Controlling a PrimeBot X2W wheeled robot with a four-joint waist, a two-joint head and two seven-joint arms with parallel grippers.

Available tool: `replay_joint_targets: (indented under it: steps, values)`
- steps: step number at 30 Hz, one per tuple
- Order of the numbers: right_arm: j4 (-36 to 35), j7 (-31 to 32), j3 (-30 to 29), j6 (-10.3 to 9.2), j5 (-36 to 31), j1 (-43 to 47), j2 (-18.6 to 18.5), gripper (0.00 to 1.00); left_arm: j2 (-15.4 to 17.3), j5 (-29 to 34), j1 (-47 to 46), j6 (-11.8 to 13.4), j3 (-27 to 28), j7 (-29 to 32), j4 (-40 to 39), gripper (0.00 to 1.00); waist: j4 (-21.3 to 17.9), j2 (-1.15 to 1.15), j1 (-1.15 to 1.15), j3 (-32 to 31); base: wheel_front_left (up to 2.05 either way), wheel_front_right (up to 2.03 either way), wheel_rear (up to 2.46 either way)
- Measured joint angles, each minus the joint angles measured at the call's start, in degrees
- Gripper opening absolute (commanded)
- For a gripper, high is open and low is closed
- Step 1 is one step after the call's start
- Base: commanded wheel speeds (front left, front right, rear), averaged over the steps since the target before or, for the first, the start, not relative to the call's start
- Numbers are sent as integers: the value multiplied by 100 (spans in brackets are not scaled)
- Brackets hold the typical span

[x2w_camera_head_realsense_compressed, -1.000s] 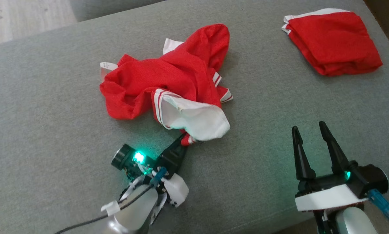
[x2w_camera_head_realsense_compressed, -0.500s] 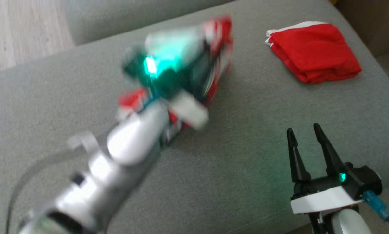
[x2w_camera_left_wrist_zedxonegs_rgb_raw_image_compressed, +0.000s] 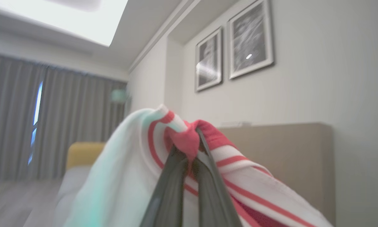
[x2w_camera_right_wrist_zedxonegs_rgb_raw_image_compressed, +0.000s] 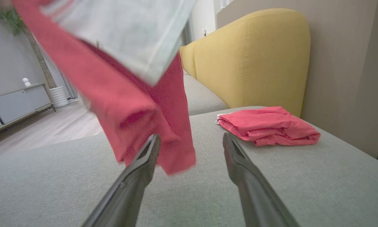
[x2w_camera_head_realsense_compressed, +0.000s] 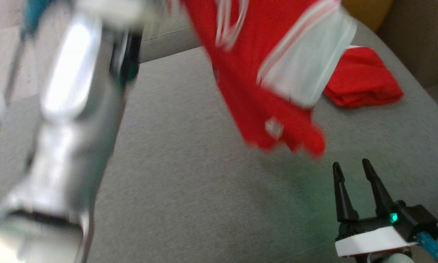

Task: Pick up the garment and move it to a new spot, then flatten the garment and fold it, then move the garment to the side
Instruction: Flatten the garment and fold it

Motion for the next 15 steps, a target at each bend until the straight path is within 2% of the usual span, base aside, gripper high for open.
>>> replay_joint_targets:
  steps: [1,2,6,9,15]
  values:
    - [-19,0,-16,0,-1,1,3,100,76,-75,448,51,71,2,89,0,71,0,0,7,0,0,0]
    - [-19,0,-16,0,-1,1,3,100,76,-75,448,51,71,2,89,0,71,0,0,7,0,0,0]
    - [-115,0,-147,0,-2,-6,7,100,301,-474,2543,349,505,9,346,0,354,0,1,99,0,0,0]
    - [-147,0,-160,0,-22,-12,9,100,382,-509,3763,526,839,16,187,0,530,0,1,231,0,0,0]
    - [-145,0,-169,0,-52,-27,11,100,378,-149,4596,702,1496,15,-694,0,851,0,1,415,0,0,0]
